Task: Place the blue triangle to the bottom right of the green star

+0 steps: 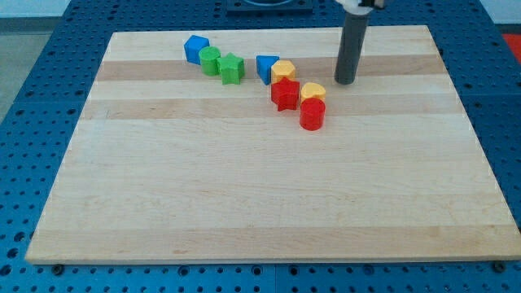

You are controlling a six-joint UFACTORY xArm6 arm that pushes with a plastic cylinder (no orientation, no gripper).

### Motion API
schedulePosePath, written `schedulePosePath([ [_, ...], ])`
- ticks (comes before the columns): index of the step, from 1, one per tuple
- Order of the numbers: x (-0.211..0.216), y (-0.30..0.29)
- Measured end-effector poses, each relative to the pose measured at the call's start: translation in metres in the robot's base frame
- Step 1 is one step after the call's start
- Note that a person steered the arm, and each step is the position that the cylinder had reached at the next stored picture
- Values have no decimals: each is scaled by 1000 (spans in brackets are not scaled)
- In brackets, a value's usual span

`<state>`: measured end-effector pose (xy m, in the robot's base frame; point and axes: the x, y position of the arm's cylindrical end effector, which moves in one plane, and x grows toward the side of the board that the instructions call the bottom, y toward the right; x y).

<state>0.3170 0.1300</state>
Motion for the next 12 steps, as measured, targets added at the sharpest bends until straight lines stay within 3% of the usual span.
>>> schedulePosePath([
  [1, -37, 4],
  [2, -47, -37],
  [3, -53, -87],
  [5, -46, -127],
  [7, -38, -137],
  [10, -38, -101],
  [12, -13, -130],
])
